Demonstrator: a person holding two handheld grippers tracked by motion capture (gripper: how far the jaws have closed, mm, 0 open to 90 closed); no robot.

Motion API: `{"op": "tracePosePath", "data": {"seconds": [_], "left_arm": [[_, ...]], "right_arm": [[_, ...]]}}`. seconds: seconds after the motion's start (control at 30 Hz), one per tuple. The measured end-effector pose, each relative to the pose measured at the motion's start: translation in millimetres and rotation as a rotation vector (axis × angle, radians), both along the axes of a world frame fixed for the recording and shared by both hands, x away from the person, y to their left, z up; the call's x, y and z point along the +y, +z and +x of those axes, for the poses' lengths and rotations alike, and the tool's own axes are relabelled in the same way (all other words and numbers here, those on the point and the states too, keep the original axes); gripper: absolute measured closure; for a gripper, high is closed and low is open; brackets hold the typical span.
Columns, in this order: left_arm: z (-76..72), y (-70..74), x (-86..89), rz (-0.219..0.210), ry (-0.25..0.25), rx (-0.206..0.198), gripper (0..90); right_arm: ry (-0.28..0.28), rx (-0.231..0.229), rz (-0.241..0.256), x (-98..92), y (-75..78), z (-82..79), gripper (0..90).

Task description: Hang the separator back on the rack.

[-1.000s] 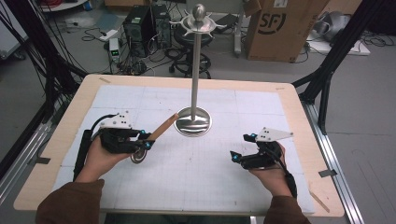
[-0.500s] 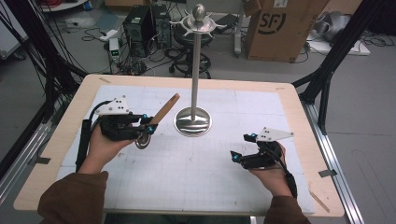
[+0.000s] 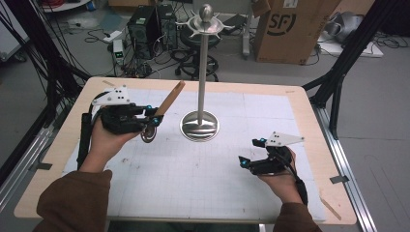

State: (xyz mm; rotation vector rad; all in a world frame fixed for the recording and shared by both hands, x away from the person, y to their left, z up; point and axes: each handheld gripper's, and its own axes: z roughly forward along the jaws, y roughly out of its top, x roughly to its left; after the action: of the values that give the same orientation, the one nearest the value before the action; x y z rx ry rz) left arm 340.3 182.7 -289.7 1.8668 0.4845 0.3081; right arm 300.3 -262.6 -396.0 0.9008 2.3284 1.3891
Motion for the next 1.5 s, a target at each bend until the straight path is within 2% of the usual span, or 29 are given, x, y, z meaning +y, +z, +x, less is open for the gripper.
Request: {"op": "tracePosePath", "data": {"seconds": [0.47,0.6,0.77,1.1,1.27,1.5], "left_arm": [[6.7,29.5,-4.8,-0.042,0.001,-0.048,69.2],[9.8,35.3,-4.3,-0.046,0.005,-0.053,69.2],[13.5,42.8,-6.6,-0.072,0.008,-0.057,69.2],[17.0,62.8,-11.0,-0.085,0.025,-0.093,69.2],[20.0,69.5,-11.0,-0.093,0.047,-0.102,69.2],[23.7,74.9,-15.7,-0.105,0.054,-0.108,69.2]], "right_arm": [[0.001,0.0,0.001,-0.1,-0.1,0.1,13.3],[0.001,-0.003,0.004,-0.2,0.1,0.0,13.2],[0.002,-0.001,0.002,-0.1,-0.1,0.2,13.3],[-0.001,-0.001,0.006,-0.9,0.5,-0.5,13.3],[-0.001,-0.003,0.007,-1.4,0.6,-0.5,13.3],[-0.001,0.0,0.008,-1.2,0.5,-0.7,13.3]]}}
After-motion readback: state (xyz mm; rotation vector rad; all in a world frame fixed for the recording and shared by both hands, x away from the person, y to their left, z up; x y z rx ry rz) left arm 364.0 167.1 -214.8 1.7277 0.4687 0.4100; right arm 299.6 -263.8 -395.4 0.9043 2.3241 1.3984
